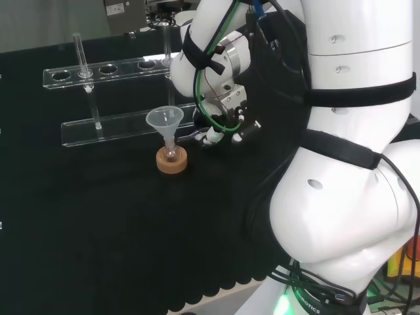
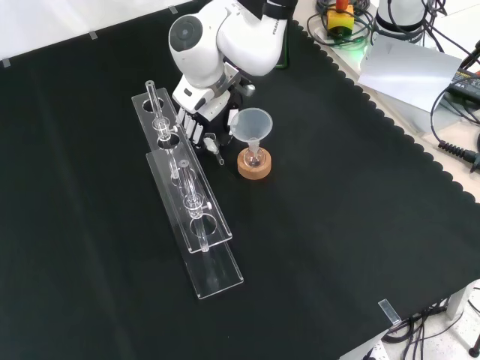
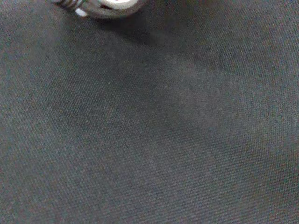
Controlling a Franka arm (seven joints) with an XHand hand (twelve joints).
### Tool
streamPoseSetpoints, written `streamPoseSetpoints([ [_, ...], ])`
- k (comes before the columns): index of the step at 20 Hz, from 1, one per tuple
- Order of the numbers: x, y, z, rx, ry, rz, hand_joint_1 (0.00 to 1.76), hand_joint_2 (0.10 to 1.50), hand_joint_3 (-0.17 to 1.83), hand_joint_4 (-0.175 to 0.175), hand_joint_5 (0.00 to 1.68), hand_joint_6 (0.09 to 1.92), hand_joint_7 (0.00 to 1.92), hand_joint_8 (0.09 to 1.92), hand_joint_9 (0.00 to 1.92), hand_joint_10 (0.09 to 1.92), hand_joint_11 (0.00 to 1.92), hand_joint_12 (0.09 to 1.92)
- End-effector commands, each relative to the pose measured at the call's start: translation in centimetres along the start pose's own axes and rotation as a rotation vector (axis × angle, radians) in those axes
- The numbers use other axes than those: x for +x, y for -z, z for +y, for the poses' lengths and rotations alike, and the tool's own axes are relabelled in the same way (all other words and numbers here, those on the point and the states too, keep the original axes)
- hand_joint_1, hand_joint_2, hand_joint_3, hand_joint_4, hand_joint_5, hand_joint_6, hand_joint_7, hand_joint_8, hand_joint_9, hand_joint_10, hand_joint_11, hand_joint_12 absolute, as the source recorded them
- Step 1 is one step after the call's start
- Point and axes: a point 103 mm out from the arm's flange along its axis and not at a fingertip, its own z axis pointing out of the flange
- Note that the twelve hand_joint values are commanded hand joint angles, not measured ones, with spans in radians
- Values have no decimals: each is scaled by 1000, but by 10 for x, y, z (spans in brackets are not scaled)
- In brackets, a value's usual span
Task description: Pick up the weighing funnel.
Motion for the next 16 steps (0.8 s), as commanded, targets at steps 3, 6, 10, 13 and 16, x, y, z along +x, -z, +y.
streamPoseSetpoints([
  [3,-15,10,-13,-2,-23,31,1059,892,345,175,1095,880,742,612,958,387,676,1159],
  [6,-20,12,-18,-2,-38,47,1058,875,385,175,1089,899,740,614,964,382,681,1155],
  [10,-24,15,-25,1,-49,64,1059,869,398,175,1088,903,738,615,968,382,684,1156],
  [13,-30,21,-32,0,-57,62,1059,867,402,175,1089,903,738,615,969,382,685,1156],
  [16,-37,32,-41,-4,-69,52,1059,865,405,175,1090,902,737,616,972,382,686,1156],
])
